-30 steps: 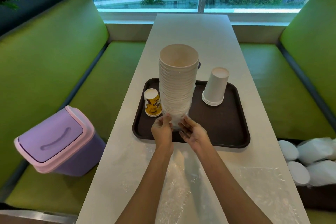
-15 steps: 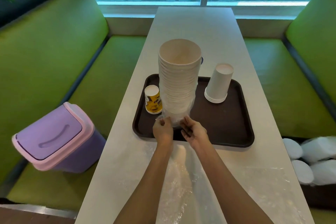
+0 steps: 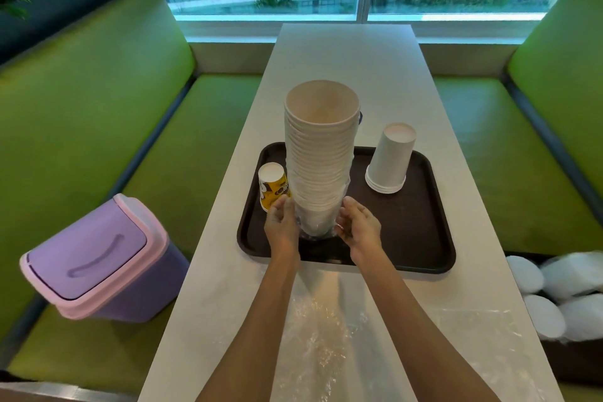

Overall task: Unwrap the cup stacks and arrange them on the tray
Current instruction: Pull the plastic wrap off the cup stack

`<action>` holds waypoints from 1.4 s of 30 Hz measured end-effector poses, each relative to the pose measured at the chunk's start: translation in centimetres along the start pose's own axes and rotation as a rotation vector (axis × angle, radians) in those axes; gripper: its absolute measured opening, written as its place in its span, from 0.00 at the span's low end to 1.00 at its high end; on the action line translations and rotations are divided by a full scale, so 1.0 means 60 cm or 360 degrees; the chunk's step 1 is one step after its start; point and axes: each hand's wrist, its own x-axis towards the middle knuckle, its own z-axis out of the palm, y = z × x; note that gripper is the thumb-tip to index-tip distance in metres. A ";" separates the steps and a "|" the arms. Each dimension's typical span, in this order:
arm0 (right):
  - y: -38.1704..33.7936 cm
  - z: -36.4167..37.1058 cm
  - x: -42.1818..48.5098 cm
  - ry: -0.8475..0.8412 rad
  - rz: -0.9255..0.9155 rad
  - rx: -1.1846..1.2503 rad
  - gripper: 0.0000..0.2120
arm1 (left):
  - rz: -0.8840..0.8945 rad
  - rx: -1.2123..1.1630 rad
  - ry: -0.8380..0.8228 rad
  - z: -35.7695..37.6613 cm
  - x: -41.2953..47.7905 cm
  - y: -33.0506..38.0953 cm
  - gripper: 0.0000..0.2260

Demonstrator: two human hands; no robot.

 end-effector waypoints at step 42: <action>0.019 -0.006 0.045 0.0083 0.0177 0.0019 0.05 | 0.0262 0.0486 0.0120 0.001 0.044 -0.061 0.10</action>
